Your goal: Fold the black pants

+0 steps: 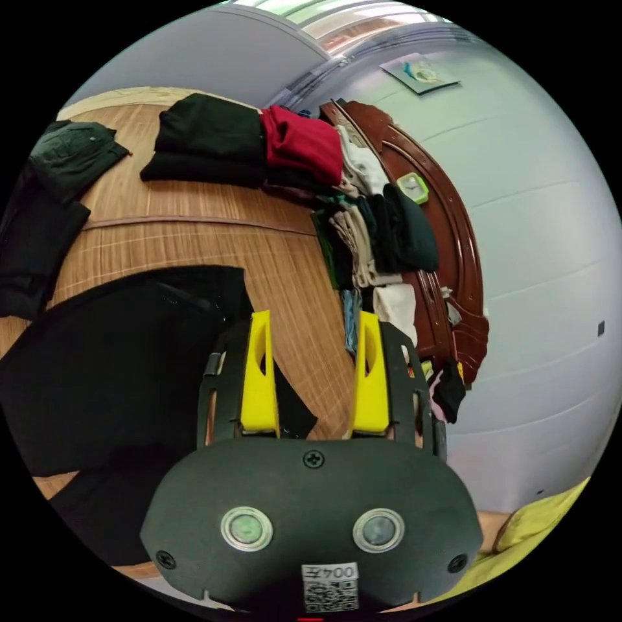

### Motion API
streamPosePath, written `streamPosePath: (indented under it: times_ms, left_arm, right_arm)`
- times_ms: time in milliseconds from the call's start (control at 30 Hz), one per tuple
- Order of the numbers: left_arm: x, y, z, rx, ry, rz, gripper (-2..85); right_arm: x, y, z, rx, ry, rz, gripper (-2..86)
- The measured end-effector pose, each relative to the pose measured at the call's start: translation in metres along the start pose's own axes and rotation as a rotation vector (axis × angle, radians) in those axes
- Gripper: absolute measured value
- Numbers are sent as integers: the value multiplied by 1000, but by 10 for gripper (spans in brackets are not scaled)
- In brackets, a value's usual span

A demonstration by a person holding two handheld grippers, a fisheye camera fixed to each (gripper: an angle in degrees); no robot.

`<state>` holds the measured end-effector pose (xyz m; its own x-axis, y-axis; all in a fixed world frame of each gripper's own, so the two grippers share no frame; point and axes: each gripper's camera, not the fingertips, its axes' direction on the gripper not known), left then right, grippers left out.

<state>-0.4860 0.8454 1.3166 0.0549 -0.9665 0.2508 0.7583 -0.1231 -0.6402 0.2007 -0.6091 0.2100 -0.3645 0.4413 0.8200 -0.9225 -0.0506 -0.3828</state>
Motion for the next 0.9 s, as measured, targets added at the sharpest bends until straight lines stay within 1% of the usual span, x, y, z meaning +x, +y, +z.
streamPosePath:
  times_ms: [67,133,200,267,300,367,400,467,500,567,667,767,833,900]
  left_arm:
    - [23,28,8,-13,24,38,170]
    - [30,60,6,-19,-5,56,167]
    - [26,101,0,-51,-81,63,165]
    - [5,164,-12,-127,-220,40,167]
    - [-3,181,-17,-148,-259,24,168]
    - [-41,250,-50,-198,-409,-89,174]
    - [-51,266,-60,-206,-437,-130,176]
    - [-86,322,-106,-193,-520,-308,184]
    - [-93,333,-117,-184,-542,-346,185]
    - [-112,363,-153,-171,-632,-429,187]
    - [-126,376,-173,-173,-706,-450,188]
    - [-137,372,-178,-147,-724,-481,188]
    - [-139,367,-175,-134,-717,-487,187]
    - [-139,362,-165,-159,-691,-477,186]
  right_arm:
    - [-9,5,-11,-8,70,-63,47]
    - [-24,12,-9,-56,142,-148,39]
    - [-43,22,1,-128,213,-260,24]
    - [-71,38,26,-243,297,-406,4]
    - [-78,43,33,-271,316,-441,2]
    - [-107,58,62,-368,396,-582,-3]
    - [-114,61,69,-389,412,-614,-4]
    - [-142,68,95,-453,453,-721,-6]
    - [-149,68,101,-462,463,-746,-6]
    - [-173,67,125,-475,549,-830,-7]
    - [-192,55,152,-501,649,-830,-8]
    - [-194,44,177,-598,706,-743,-8]
    - [-198,40,179,-635,737,-731,-8]
    - [-202,40,178,-667,764,-758,-8]
